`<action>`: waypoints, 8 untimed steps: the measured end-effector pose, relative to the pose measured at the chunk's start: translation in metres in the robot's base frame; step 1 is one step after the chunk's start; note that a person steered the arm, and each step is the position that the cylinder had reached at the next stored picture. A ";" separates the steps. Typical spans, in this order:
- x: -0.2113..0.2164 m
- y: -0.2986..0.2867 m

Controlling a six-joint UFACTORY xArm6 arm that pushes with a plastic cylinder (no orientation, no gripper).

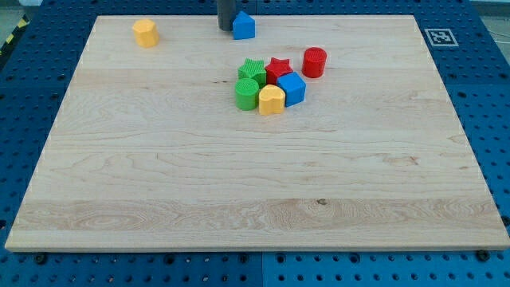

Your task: Place your hand to the left of the green star

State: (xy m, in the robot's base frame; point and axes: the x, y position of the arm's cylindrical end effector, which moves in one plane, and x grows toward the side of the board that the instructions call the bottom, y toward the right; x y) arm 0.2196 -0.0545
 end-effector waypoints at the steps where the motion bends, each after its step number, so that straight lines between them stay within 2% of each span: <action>1: 0.000 0.001; 3: 0.015 -0.006; 6: 0.097 -0.009; 8: 0.113 -0.009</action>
